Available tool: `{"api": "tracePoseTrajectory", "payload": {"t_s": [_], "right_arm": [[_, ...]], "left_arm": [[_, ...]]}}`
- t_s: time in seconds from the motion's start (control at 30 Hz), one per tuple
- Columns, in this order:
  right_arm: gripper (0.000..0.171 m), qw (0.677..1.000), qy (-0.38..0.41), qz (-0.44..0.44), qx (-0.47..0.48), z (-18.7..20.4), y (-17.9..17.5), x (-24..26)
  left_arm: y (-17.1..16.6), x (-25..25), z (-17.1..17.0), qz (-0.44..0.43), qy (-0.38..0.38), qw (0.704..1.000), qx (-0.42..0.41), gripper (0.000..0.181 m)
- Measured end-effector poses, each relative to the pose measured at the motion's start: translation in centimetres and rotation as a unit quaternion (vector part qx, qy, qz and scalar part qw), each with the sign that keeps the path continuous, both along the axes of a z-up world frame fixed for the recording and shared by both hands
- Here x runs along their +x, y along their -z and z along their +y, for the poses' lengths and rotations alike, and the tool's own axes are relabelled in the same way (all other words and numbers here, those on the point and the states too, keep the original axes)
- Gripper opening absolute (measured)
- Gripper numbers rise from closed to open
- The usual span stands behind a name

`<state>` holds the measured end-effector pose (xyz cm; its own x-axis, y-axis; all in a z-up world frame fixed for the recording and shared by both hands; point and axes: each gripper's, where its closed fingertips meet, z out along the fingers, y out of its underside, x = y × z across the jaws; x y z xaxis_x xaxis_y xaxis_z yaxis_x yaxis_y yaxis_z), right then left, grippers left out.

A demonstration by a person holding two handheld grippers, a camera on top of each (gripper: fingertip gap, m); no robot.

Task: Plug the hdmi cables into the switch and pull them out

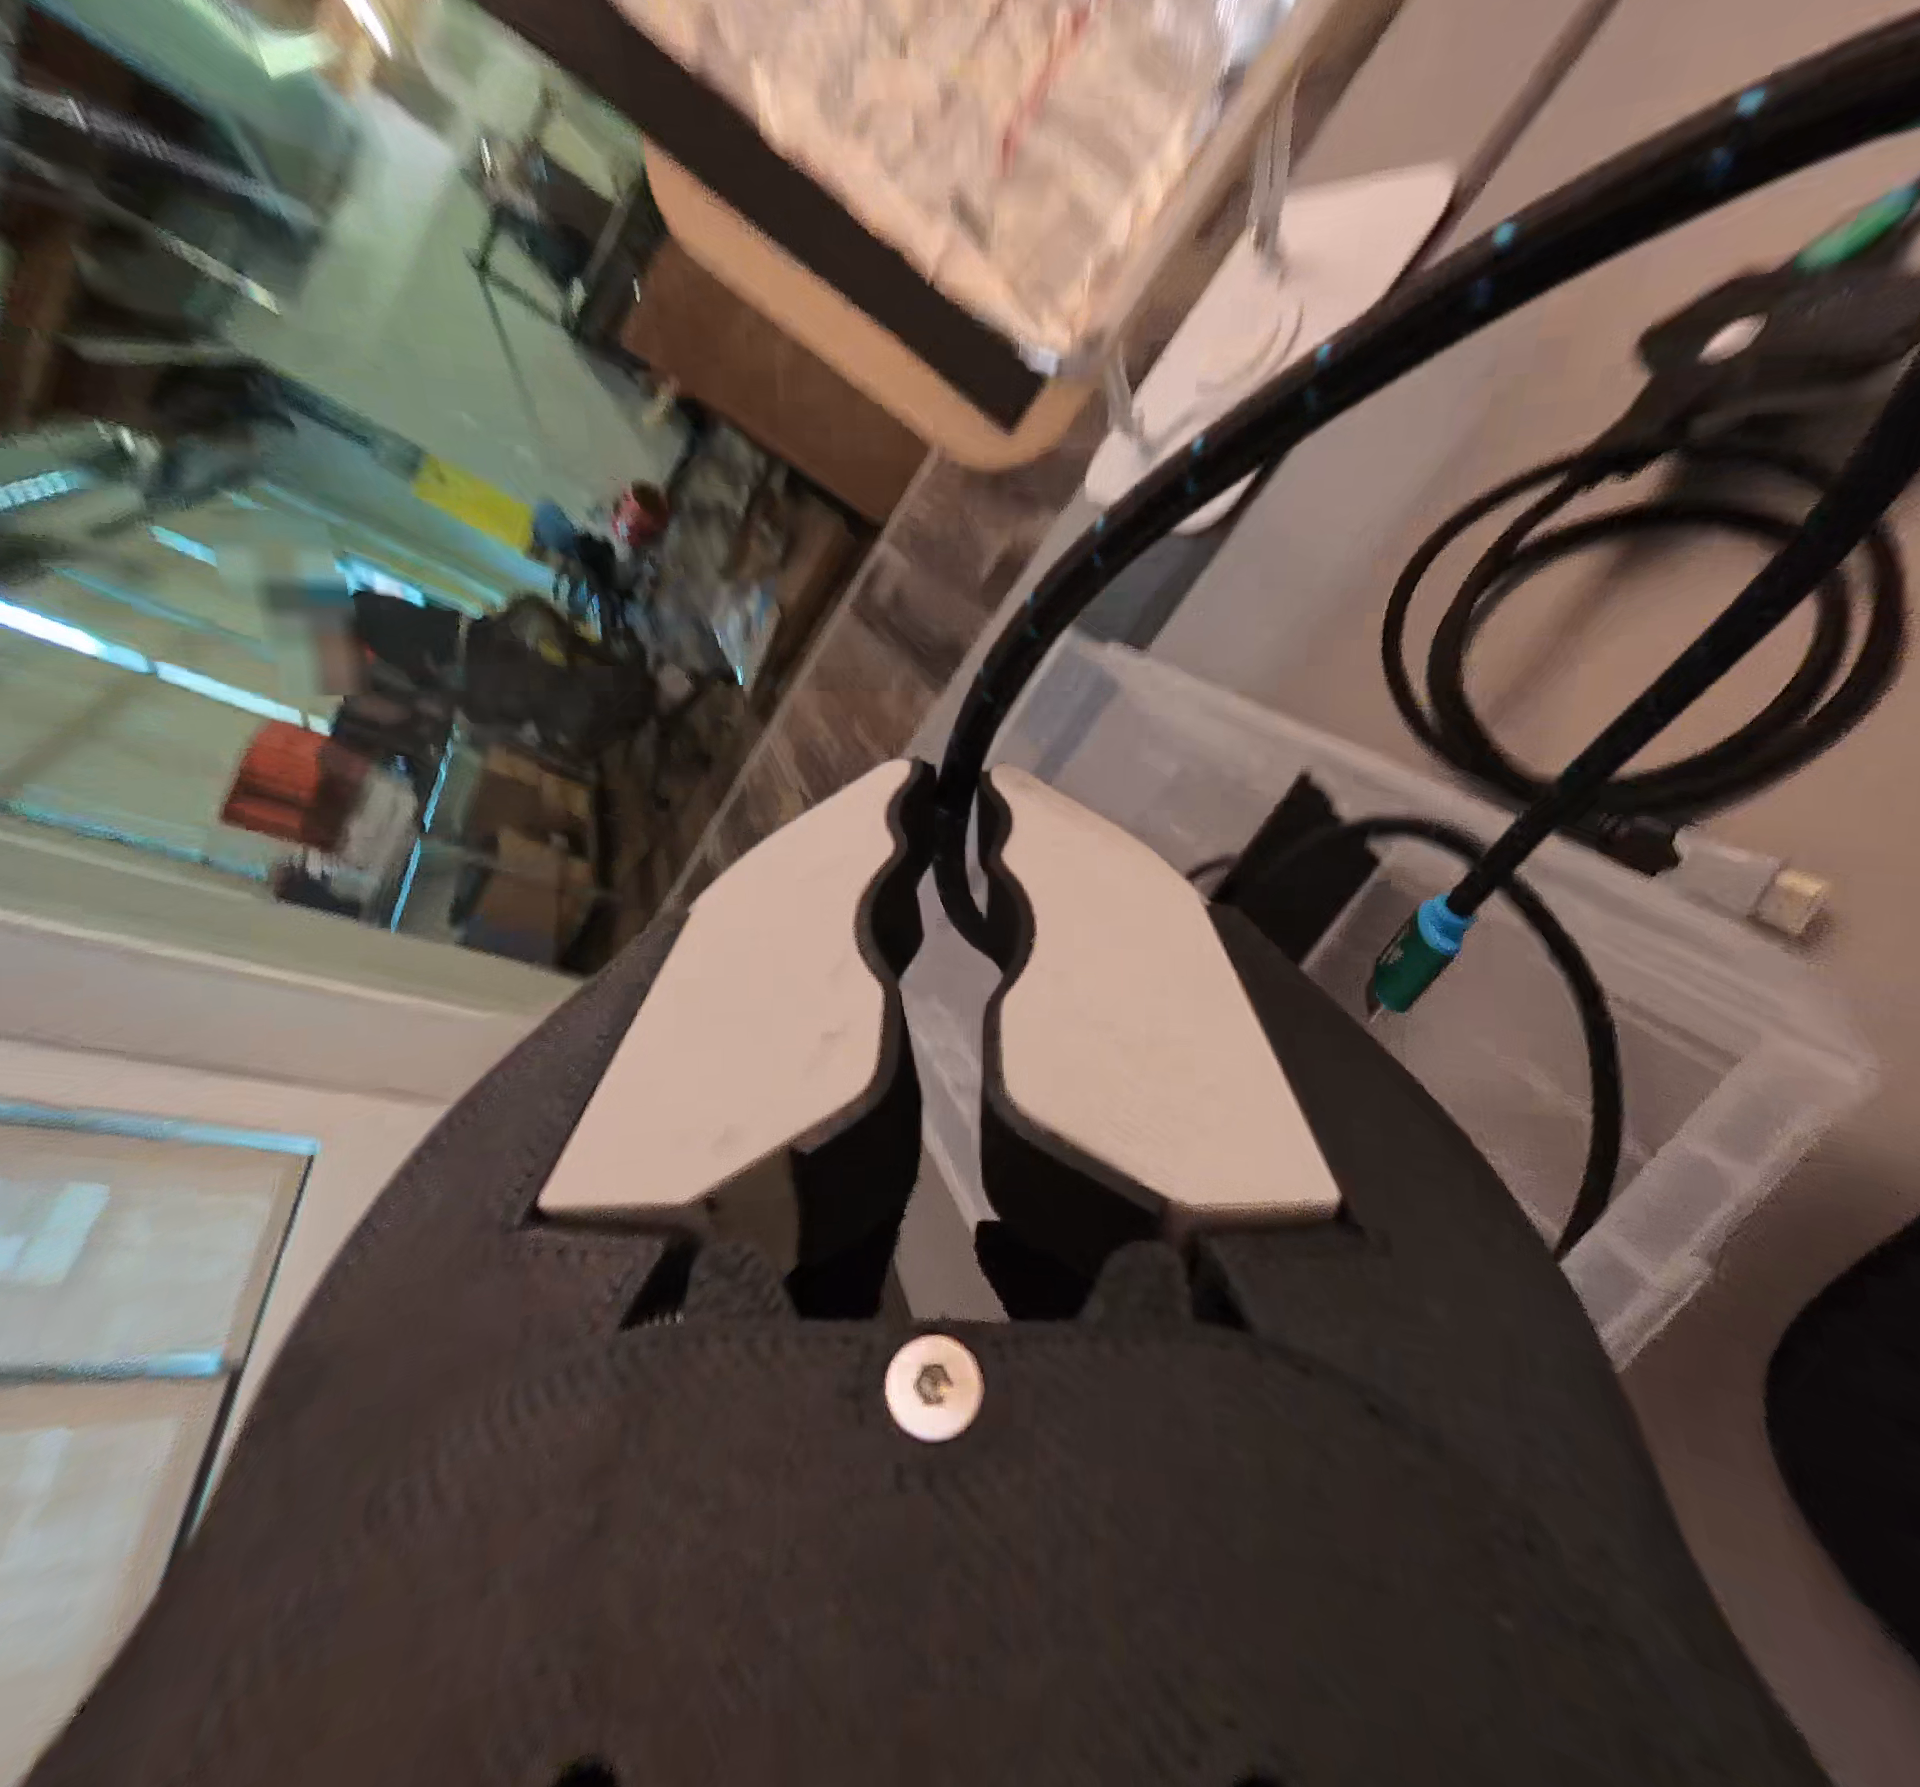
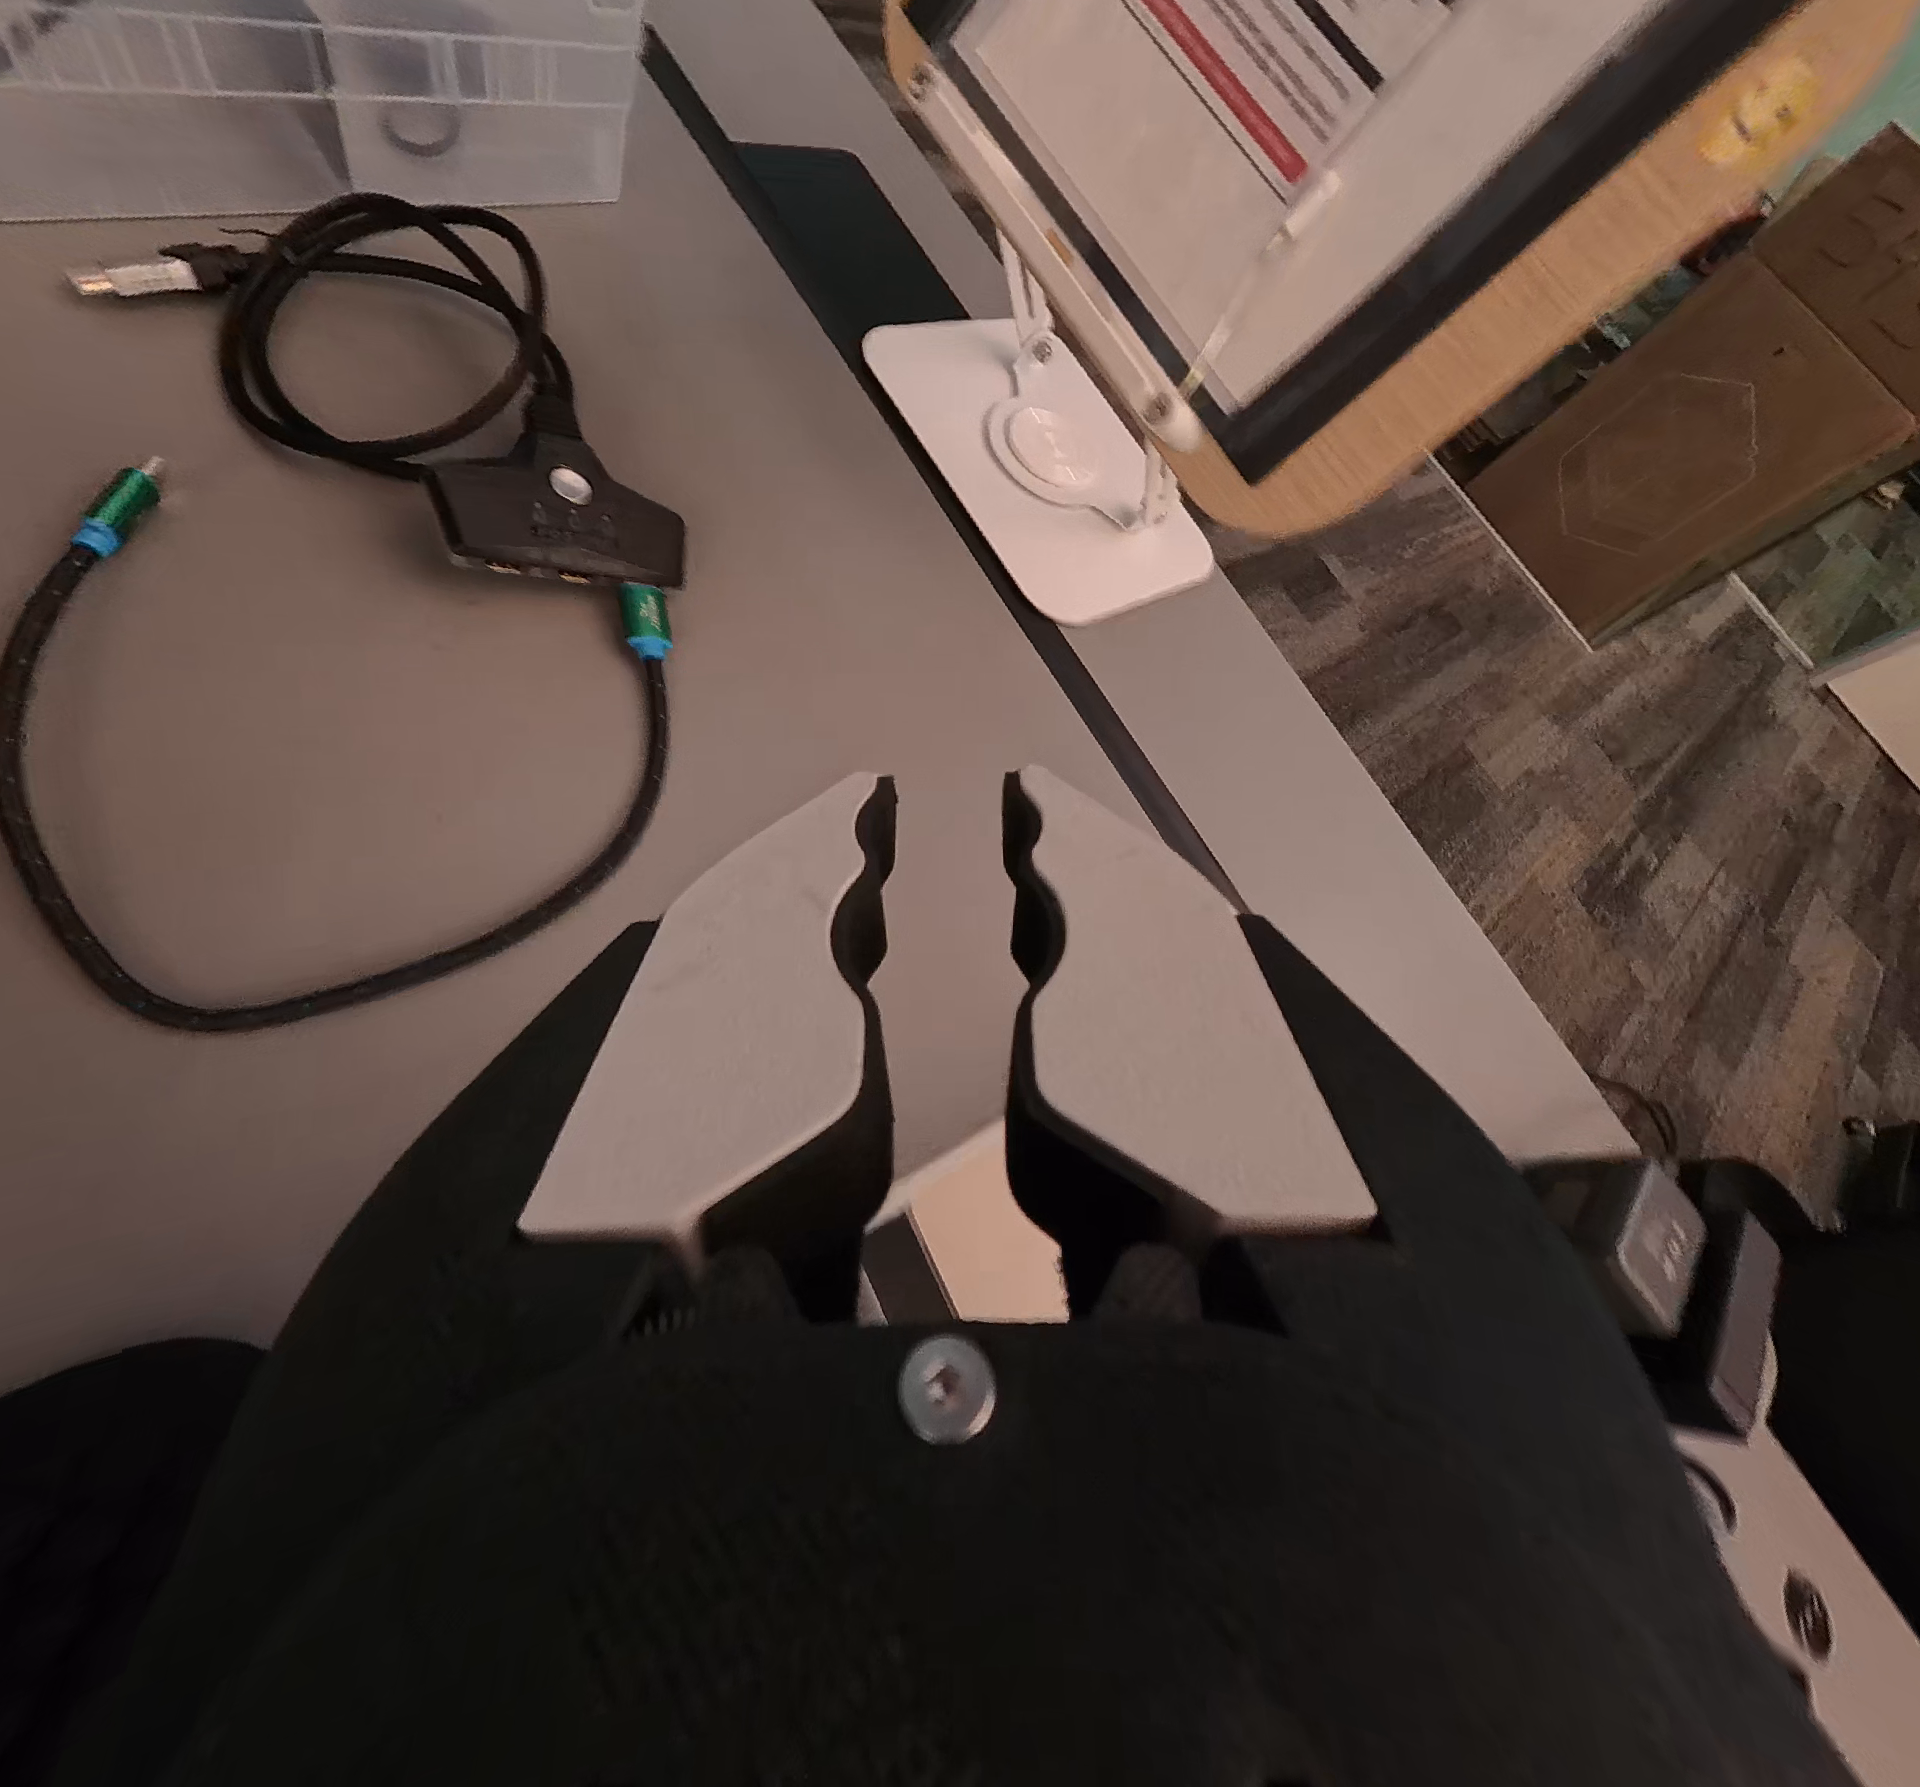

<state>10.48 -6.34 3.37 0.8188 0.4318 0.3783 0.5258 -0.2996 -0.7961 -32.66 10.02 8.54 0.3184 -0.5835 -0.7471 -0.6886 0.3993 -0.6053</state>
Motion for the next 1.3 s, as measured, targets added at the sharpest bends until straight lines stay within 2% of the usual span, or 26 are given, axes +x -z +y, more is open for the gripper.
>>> {"api": "tracePoseTrajectory", "payload": {"t_s": [0.13,0.3,0.43,0.63,0.8,0.83,0.9,0.93,1.13,1.3], "right_arm": [[0.02,0.998,-0.064,0.0,0.017,0.5,-1.1,-4.3],[0.02,0.974,-0.216,0.015,0.073,0.8,-2.9,-14.6],[0.021,0.944,-0.32,0.035,0.078,0.2,-2.2,-22.7],[0.033,0.945,-0.323,0.037,0.033,1.7,1.2,-27.2],[0.033,0.953,-0.297,0.049,0.045,2.9,1.2,-28.1],[0.029,0.955,-0.291,0.04,0.046,3.1,1.3,-28.0],[0.008,0.954,-0.296,0.024,0.04,2.8,1.5,-27.8],[0.007,0.954,-0.296,0.024,0.037,2.7,1.5,-27.8],[0.006,0.958,-0.274,0.056,0.066,2.9,-0.6,-27.2],[0.007,0.962,-0.236,0.091,0.099,3.2,-3.2,-25.0]], "left_arm": [[-2.8,3.8,-5.7,-0.042,0.144,0.988,0.033,0.008],[-3.5,9.2,-13.2,-0.059,0.34,0.938,0.013,0.008],[-2.5,12.3,-16.8,-0.039,0.419,0.907,0.0,0.007],[-0.8,14.5,-18.5,0.0,0.442,0.897,-0.003,0.007],[0.6,15.5,-19.0,0.031,0.446,0.895,-0.004,0.007],[0.8,15.7,-19.1,0.036,0.446,0.894,-0.005,0.007],[1.0,15.9,-19.4,0.04,0.449,0.893,-0.005,0.007],[1.1,16.0,-19.6,0.04,0.452,0.891,-0.006,0.007],[0.3,17.8,-20.9,0.004,0.445,0.895,0.015,0.01],[-2.2,18.3,-18.8,-0.07,0.381,0.922,0.018,0.03]]}}
